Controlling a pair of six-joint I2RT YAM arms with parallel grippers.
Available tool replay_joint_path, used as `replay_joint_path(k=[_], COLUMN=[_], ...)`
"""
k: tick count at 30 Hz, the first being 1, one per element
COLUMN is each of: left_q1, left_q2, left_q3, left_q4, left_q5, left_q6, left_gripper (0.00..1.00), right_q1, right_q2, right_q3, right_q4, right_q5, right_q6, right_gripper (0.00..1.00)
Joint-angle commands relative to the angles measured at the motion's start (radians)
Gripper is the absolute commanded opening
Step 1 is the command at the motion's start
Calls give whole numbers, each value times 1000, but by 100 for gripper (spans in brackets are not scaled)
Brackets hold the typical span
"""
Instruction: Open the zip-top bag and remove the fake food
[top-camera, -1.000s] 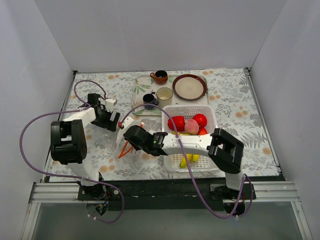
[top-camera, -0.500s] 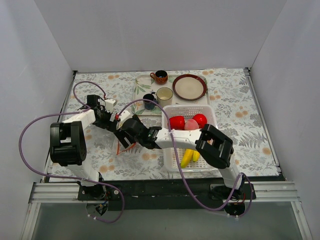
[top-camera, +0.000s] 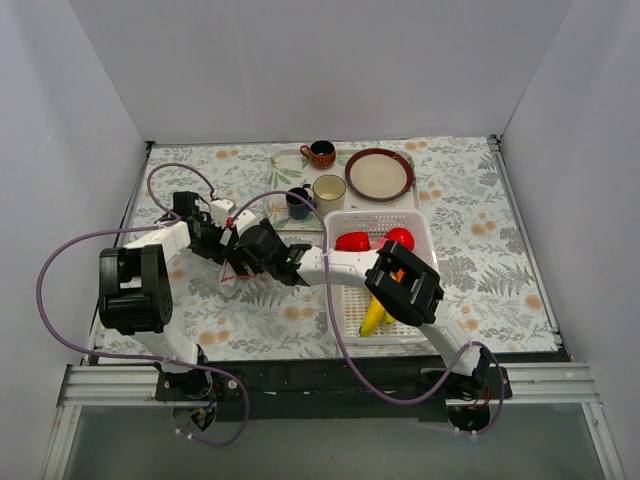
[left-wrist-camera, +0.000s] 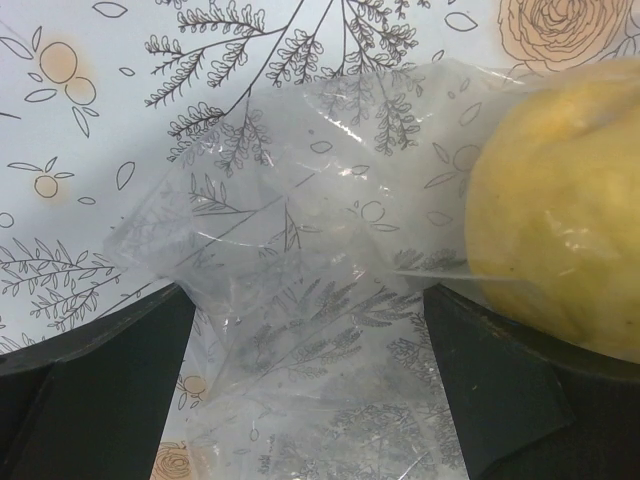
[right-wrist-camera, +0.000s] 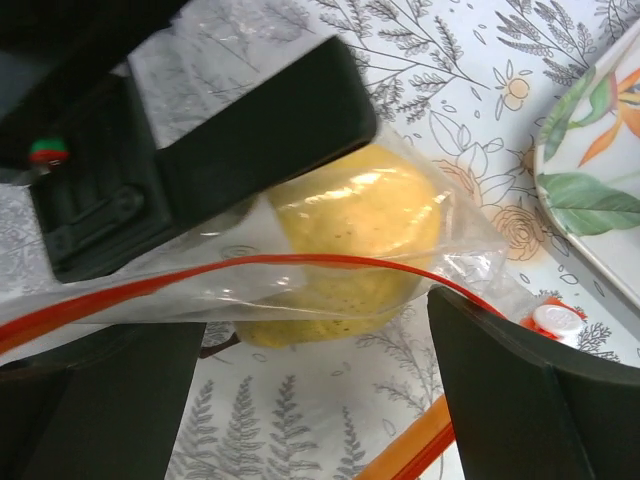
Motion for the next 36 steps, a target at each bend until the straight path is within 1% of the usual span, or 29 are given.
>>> replay_joint_path(k=[1,5,8,11,12,14,15,16,17,19,20,21,23,25,26,27,30,31,32,33,34,35,36], left_q1=[-5,-5,-5,-5,-5,-5,-3,-3,-3,-3,-5,0,0,3,4,4,6,6,7,6,6,6,6], left_q2=[39,42,48,43,40,34,32,32,31,32,35,37,42,48,52,61,66,65,62,60,57,54,48], left_q3=[-54,-51,-51,-59,-66,-76,-80,-86,-90,-94,-94,-94,-93,-90,-82,-79,-67,-65,-60,-56,-48,-38,-2], left_q4=[-130,-128,-125,-114,-108,-96,-93,-87,-85,-76,-73,-71,-61,-56,-56,-58,-64,-64,-64,-65,-70,-93,-108], left_q5=[-42,-42,-52,-60,-63,-71,-75,-83,-89,-100,-101,-104,-118,-124,-124,-127,-124,-121,-120,-115,-109,-98,-59], left_q6=[75,80,78,78,77,77,75,75,78,77,78,78,78,74,72,66,51,48,45,39,29,16,2], left_gripper=[98,98,98,98,98,98,98,98,98,98,98,98,98,98,98,98,98,98,98,98,98,98,98], right_q1=[-37,-42,-44,-45,-45,-45,-45,-45,-45,-45,-45,-45,-42,-42,-42,-42,-41,-41,-42,-42,-42,-42,-42], right_q2=[-11,-17,-37,-51,-56,-82,-96,-111,-151,-201,-259,-290,-380,-442,-506,-537,-677,-715,-796,-842,-890,-986,-1036], right_q3=[-25,-44,-89,-102,-105,-122,-129,-143,-160,-234,-263,-328,-385,-466,-493,-514,-600,-625,-677,-698,-720,-773,-803], right_q4=[116,122,165,170,169,162,158,156,158,173,187,204,211,205,207,201,140,120,68,38,5,-41,-45], right_q5=[-107,-153,-190,-224,-231,-238,-236,-241,-239,-236,-241,-242,-251,-242,-239,-238,-225,-192,-166,-135,-69,-40,-12], right_q6=[8,21,39,47,45,44,44,42,42,45,47,51,51,54,57,62,79,108,131,151,166,192,197], right_gripper=[98,98,94,75,61,47,36,32,30,30,32,33,33,34,34,34,34,34,34,35,36,36,36])
